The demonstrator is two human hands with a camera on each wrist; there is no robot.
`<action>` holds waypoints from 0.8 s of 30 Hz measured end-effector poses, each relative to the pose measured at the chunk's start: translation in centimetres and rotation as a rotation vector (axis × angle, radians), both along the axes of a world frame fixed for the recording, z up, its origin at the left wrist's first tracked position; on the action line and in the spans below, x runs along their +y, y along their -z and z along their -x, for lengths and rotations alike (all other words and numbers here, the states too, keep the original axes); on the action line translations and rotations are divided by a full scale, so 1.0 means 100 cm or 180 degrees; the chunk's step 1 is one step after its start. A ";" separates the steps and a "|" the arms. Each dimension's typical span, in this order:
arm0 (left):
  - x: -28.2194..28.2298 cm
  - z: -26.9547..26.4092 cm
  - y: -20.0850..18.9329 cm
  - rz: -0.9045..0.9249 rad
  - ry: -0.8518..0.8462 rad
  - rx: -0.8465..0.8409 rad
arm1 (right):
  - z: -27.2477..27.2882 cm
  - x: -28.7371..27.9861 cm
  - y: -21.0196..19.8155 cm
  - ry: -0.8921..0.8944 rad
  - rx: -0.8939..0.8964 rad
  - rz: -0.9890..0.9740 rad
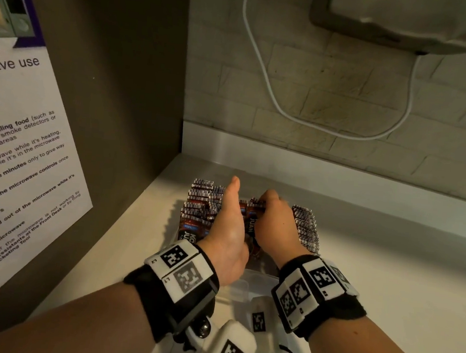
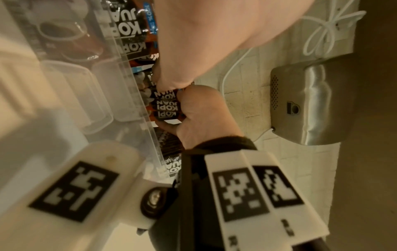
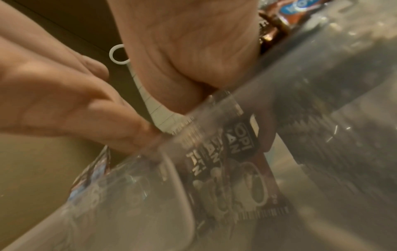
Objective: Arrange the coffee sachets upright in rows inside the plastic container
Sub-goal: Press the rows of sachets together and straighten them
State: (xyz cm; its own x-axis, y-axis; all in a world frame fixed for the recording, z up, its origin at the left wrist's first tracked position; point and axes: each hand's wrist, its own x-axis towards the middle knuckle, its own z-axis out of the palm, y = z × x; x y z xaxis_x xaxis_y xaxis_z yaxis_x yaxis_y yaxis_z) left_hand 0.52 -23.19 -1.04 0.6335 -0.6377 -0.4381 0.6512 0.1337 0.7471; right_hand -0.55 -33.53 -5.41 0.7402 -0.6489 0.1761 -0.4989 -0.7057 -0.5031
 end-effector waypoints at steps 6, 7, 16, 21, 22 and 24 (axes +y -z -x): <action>-0.007 -0.002 0.005 0.0196 0.0069 0.0154 | 0.000 0.001 -0.001 -0.0044 0.0009 -0.0039; -0.009 -0.002 0.007 0.0186 0.0058 0.0143 | 0.000 0.001 -0.001 -0.0068 0.0014 -0.0047; -0.019 -0.008 0.018 -0.0054 0.0130 -0.0058 | 0.002 0.003 -0.002 -0.0294 0.0074 -0.0176; -0.023 -0.011 0.024 -0.0054 0.0172 0.0009 | 0.003 0.004 -0.002 -0.0375 0.0102 -0.0308; -0.024 -0.012 0.024 -0.0051 0.0189 0.0033 | 0.002 0.004 -0.003 -0.0373 0.0110 -0.0387; -0.026 -0.013 0.025 -0.0086 0.0222 0.0052 | 0.001 0.005 -0.004 -0.0335 0.0147 -0.0557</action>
State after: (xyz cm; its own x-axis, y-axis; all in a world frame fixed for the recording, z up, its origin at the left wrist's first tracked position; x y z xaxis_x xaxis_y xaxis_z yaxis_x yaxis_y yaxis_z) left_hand 1.79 -25.78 -3.53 0.5806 -0.6679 -0.4657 0.6704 0.0675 0.7389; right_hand -0.63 -33.08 -5.03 0.8101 -0.5854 0.0319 -0.4524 -0.6589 -0.6010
